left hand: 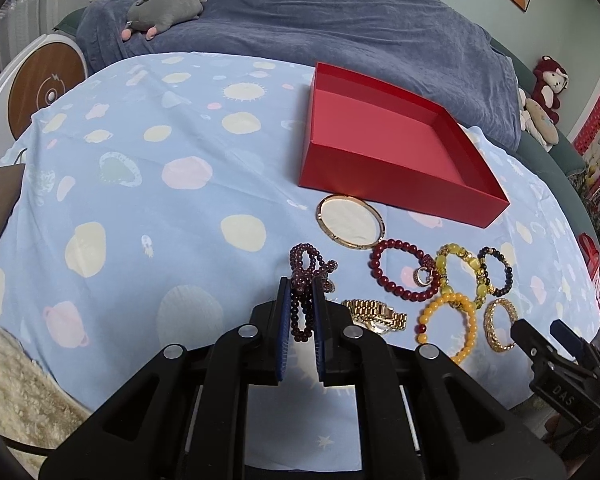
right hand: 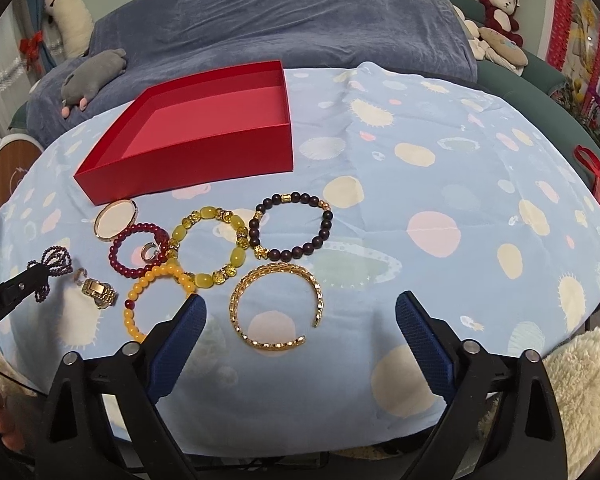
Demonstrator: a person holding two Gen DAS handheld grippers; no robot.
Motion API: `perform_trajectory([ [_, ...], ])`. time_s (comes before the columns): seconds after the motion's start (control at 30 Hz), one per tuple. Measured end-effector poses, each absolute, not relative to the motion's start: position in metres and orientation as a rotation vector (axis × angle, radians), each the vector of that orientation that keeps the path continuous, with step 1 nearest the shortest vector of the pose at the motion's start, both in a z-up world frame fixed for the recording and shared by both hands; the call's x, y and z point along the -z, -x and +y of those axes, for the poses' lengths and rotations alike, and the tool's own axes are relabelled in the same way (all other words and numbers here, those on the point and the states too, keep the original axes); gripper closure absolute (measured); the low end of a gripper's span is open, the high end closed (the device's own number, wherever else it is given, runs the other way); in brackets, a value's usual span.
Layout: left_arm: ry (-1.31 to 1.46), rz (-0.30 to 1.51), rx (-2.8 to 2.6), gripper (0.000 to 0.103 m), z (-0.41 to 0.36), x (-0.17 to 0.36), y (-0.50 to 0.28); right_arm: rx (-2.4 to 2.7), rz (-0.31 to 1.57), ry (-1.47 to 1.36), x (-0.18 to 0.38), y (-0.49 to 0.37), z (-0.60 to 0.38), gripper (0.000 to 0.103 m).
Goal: Organize jewelry
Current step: 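Grasp and lift the gold cuff with the right gripper while the left lifts the red bracelet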
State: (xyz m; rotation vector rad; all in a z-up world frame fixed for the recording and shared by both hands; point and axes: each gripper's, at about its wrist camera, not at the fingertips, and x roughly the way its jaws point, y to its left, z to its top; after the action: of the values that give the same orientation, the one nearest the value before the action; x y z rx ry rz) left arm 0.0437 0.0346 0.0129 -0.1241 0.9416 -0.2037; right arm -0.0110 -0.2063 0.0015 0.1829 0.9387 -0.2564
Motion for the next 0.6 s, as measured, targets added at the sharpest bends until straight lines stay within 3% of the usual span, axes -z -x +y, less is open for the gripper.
perform_trajectory([
  [0.2,0.107,0.944,0.201,0.093,0.032,-0.010,-0.042,0.243,0.997,-0.164,0.012,-0.001,-0.204,0.019],
  [0.33,0.101,0.949,0.205,0.093,0.030,-0.007,-0.043,0.231,1.040,-0.149,0.020,-0.006,-0.200,0.031],
  [0.53,0.094,0.951,0.210,0.093,0.028,-0.005,-0.042,0.216,1.054,-0.160,0.024,-0.007,-0.200,0.037],
  [0.6,0.093,0.950,0.213,0.093,0.027,-0.005,-0.042,0.208,1.048,-0.160,0.023,-0.007,-0.199,0.044],
])
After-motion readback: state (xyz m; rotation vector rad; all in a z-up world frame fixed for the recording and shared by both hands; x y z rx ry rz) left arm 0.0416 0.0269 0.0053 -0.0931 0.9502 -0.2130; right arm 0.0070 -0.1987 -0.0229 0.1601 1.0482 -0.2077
